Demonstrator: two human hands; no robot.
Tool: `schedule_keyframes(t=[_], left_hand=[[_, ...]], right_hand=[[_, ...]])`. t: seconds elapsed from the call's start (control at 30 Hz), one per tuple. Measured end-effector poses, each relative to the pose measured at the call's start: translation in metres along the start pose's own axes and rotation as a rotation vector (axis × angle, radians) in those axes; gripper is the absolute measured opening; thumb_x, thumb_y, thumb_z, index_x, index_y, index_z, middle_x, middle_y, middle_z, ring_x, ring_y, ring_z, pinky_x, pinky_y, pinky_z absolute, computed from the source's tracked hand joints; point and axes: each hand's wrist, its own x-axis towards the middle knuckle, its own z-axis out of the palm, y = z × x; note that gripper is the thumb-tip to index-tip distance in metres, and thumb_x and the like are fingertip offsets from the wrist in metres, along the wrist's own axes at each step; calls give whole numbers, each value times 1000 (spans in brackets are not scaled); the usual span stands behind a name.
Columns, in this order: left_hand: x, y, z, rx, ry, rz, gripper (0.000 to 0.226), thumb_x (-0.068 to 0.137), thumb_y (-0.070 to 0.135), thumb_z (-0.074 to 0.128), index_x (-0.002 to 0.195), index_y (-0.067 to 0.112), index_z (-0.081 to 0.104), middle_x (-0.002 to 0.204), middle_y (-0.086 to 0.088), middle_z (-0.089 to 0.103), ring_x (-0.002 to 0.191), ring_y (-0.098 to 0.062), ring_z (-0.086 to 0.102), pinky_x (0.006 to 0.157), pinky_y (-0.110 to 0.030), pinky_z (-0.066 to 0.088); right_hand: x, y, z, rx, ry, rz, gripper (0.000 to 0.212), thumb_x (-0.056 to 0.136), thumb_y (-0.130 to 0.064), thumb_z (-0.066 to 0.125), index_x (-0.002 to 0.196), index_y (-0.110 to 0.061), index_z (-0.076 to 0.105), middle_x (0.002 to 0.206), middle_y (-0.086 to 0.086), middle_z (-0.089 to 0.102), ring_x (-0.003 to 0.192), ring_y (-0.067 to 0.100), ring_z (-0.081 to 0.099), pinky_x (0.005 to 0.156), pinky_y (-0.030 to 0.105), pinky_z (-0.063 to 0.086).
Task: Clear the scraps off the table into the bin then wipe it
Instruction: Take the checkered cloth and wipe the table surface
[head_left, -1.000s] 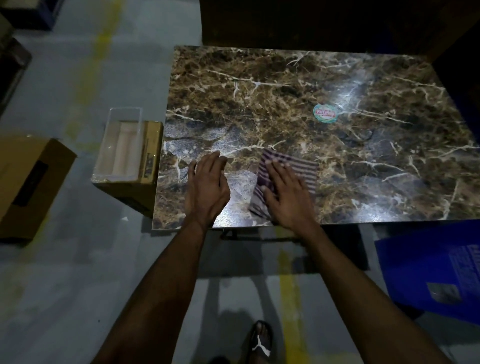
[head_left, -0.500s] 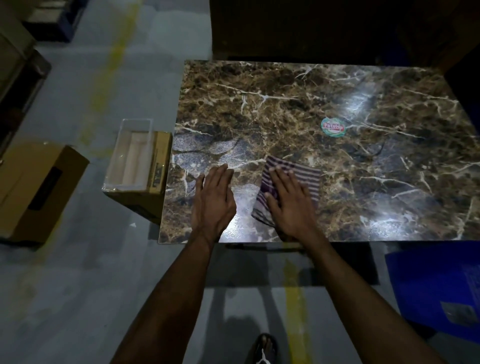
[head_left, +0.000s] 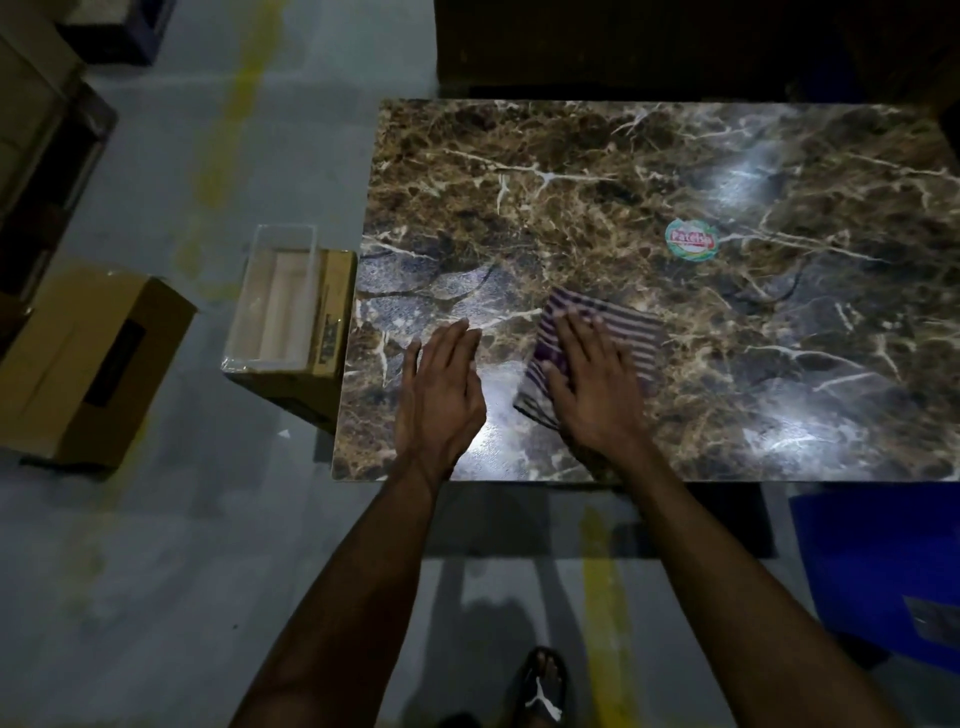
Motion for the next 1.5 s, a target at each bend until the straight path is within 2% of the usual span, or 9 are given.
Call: schedule_keyframes(t=[0.27,0.5,0.73,0.83,0.97,1.1,1.27,1.37,1.5], left_hand=[[1,1,0,2,3,-9,47,101,19,48,148,18,51,157,-1,46,149,-18,36,125,-50,22],[0,1,-1,-15,8,-4,47,101,19,47,147,18,52,157,0,46,149,-17,36,125,-50,22],[0,1,-1,-17,-1,-15,46,102,19,47,148,19,52,158,0,46,149,-17,36,125,-51,21],[1,2,-2,-13,-13,-24,47,102,22,45,149,19,51,159,0,45,150,-16,35,125,-51,21],[2,1,-1,1,-37,-31,50,102,24,43,152,21,48,161,1,42,151,-17,33,125,-51,21],[2,5,-3,-13,-42,-74,52,104,23,42,155,20,44,165,0,37,156,-17,25,127,-50,18],[3,4,-2,-26,-55,-95,51,106,24,41,156,21,42,166,1,35,156,-16,24,127,-49,16],[2,5,-2,-23,-42,-91,51,105,25,41,156,22,44,166,1,35,155,-17,25,127,-49,16],[2,4,-1,-38,-37,-97,50,105,25,43,155,23,44,165,2,36,155,-17,25,128,-47,14]], right_hand=[[-48,-9,8,-45,-115,-231,64,106,-51,31,166,-31,19,173,-7,18,161,18,10,127,49,18],[18,7,-7,14,-4,30,70,104,-58,22,166,-27,19,174,-3,17,161,23,11,128,52,12],[-18,-14,2,-2,-88,-178,64,106,-53,29,166,-30,21,173,-6,19,161,19,10,127,50,18],[-41,24,-13,-3,-73,-116,63,106,-53,35,165,-33,23,172,-8,21,160,19,17,126,48,20],[16,35,-21,15,-21,32,68,103,-58,29,165,-30,23,172,-4,21,160,23,15,127,52,13],[57,-7,-4,14,-45,-21,68,105,-56,25,166,-26,20,174,-1,16,161,25,9,128,52,8],[-14,-3,3,-17,-97,-179,62,110,-49,36,166,-33,15,174,-7,13,161,17,4,129,47,11],[-33,34,-16,-11,-110,-126,64,107,-51,37,165,-34,19,173,-10,16,161,16,8,127,45,15],[25,45,-27,9,-56,6,67,104,-58,30,165,-33,20,173,-7,18,160,20,11,127,48,9]])
